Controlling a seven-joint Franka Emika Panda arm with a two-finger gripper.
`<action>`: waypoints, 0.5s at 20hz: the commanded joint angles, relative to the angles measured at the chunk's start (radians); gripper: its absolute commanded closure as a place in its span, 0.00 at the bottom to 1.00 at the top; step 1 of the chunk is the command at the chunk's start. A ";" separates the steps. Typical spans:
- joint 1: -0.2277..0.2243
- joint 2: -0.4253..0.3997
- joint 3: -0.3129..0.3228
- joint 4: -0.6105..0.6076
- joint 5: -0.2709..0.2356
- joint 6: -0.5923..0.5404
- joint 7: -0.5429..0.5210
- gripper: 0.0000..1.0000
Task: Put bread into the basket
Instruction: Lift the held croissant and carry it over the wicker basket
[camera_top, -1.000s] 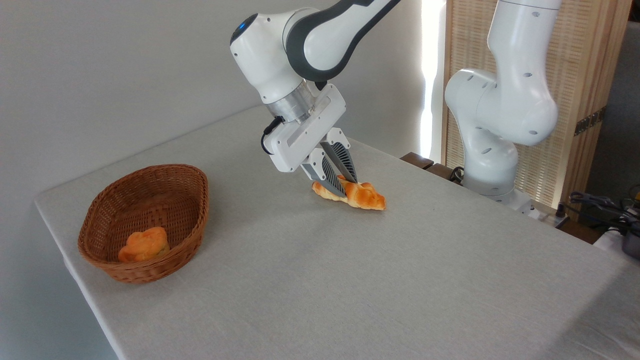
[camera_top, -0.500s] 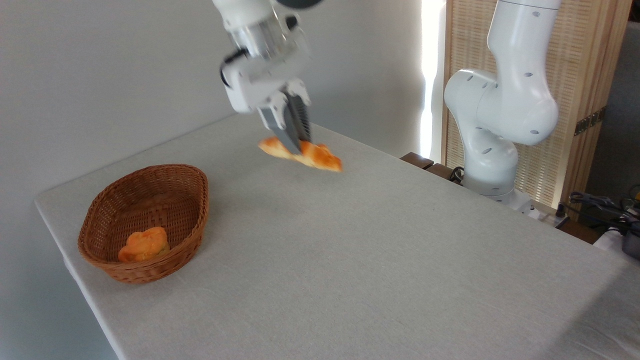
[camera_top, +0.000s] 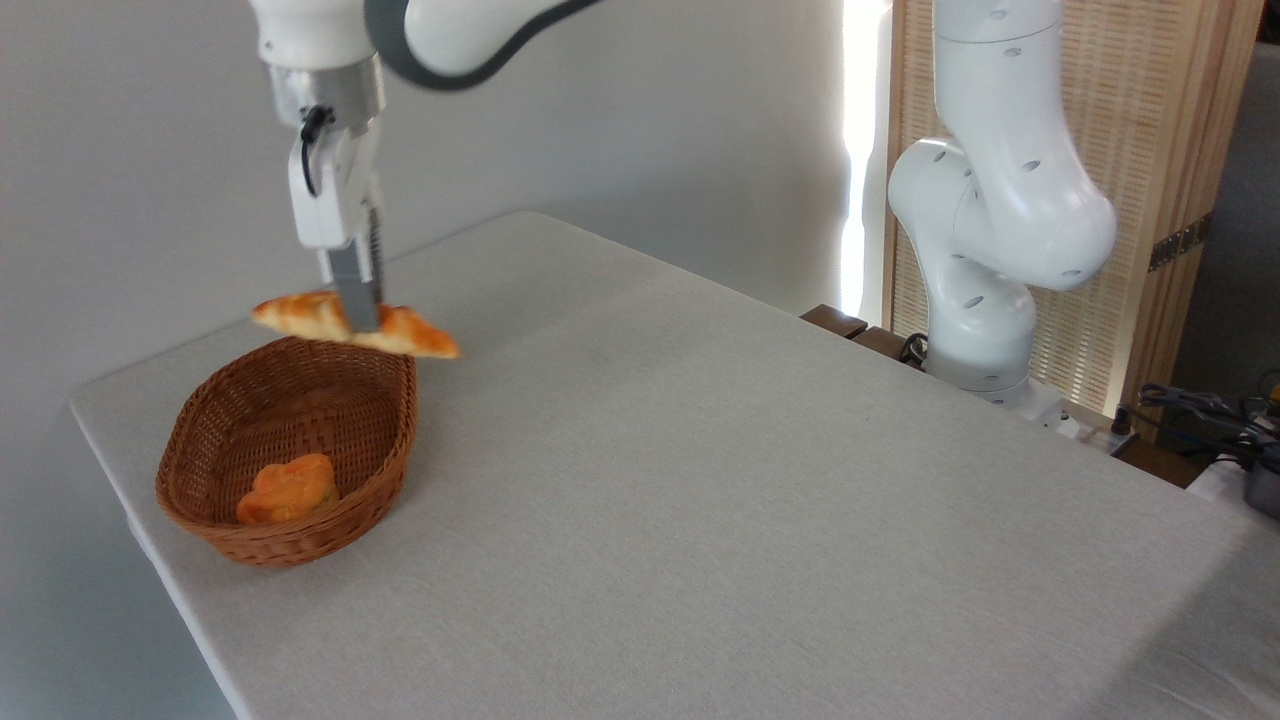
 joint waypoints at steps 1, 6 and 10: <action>-0.019 0.057 -0.017 0.035 -0.052 0.153 -0.203 0.58; -0.022 0.115 -0.073 0.034 -0.058 0.266 -0.270 0.27; -0.048 0.135 -0.071 0.019 0.046 0.279 -0.254 0.00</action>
